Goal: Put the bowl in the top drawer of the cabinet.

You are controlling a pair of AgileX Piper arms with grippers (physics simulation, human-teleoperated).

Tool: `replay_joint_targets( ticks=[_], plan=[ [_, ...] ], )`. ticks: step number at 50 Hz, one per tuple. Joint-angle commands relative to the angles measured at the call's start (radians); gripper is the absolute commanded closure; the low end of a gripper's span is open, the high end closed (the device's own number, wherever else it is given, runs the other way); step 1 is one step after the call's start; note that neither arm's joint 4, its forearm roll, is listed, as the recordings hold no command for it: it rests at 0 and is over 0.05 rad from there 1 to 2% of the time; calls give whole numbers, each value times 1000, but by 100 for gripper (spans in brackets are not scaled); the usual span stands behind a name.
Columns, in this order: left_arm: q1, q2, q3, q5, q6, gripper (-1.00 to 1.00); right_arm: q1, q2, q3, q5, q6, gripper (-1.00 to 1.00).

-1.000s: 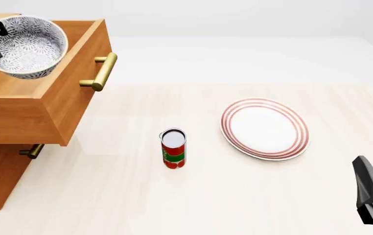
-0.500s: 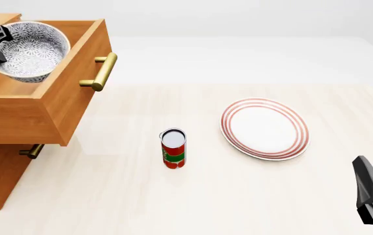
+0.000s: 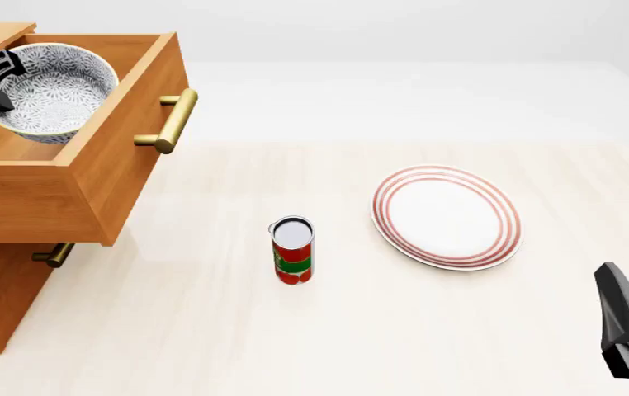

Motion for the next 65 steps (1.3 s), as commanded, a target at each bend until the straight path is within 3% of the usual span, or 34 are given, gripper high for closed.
replay_joint_targets(
  ticks=[1,33,34,65],
  plan=[
    [2,4,0,-8,5,100,0,0,0,0,0,-100],
    [-7,1,-3,-13,25,100,0,0,0,0,0,-100],
    [-8,-2,-7,-16,34,-100,0,0,0,0,0,-100],
    [-21,-86,-68,37,57,-100,0,0,0,0,0,-100]
  ],
)
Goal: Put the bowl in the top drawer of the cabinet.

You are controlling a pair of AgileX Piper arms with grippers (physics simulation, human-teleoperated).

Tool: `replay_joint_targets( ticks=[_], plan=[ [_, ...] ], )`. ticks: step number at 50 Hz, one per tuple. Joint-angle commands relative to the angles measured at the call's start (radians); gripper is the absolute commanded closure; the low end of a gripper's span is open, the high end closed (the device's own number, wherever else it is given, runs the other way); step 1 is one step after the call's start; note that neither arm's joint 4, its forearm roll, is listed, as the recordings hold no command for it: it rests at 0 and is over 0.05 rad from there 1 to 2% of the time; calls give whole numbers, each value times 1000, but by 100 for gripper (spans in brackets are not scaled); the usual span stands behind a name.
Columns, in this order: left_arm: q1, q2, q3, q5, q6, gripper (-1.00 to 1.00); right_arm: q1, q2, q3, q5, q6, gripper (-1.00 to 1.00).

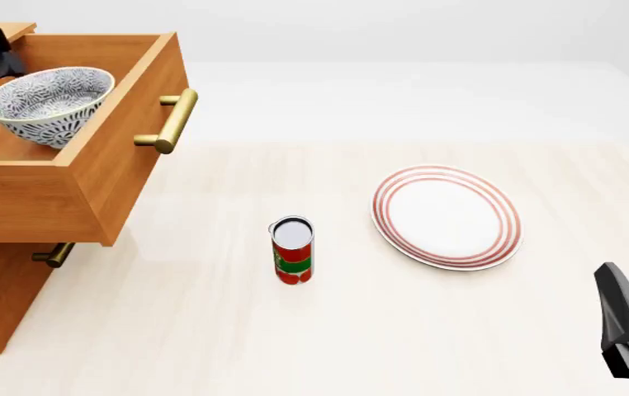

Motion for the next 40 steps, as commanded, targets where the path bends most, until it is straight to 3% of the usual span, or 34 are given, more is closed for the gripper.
replay_joint_targets(
  ticks=[1,22,40],
  plan=[
    [-14,-54,-26,35,4,-100,0,0,0,0,0,-100],
    [-56,-182,-76,108,-7,-100,0,0,0,0,0,-100],
    [-121,-325,0,73,-44,-100,0,0,0,0,0,-100]
  ],
)
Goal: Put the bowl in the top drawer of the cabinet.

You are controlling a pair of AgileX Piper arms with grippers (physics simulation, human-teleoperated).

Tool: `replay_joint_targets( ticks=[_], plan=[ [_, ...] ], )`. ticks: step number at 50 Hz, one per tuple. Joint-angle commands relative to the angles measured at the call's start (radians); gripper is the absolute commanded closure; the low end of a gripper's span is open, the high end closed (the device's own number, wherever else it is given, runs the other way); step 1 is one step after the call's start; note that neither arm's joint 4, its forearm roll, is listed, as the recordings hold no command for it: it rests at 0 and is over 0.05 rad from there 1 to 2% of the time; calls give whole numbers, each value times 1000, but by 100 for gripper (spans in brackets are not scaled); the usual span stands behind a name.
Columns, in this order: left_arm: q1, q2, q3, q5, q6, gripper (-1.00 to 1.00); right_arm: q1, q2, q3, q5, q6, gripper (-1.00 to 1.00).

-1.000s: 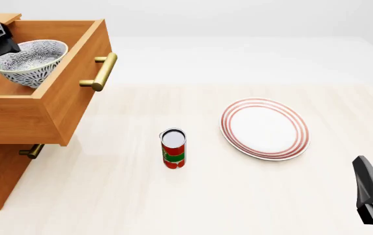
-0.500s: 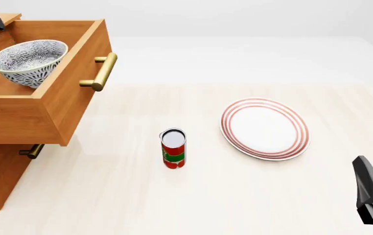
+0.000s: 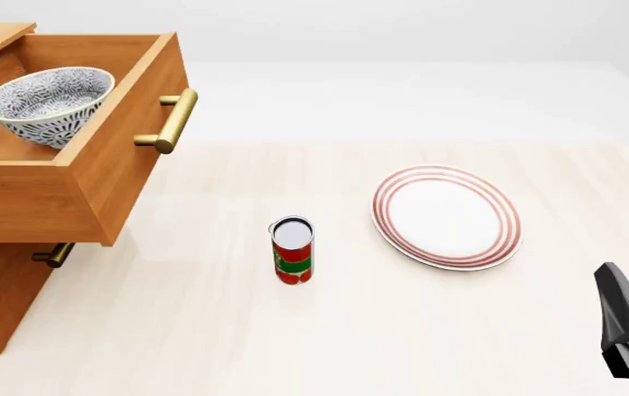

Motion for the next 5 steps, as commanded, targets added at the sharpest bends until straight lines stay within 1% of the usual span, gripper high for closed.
replay_joint_targets(
  ticks=[1,5],
  plan=[
    [-37,-95,42,-11,-22,-100,0,0,0,0,0,-100],
    [-50,-140,74,-16,-50,-100,0,0,0,0,0,-100]
  ],
)
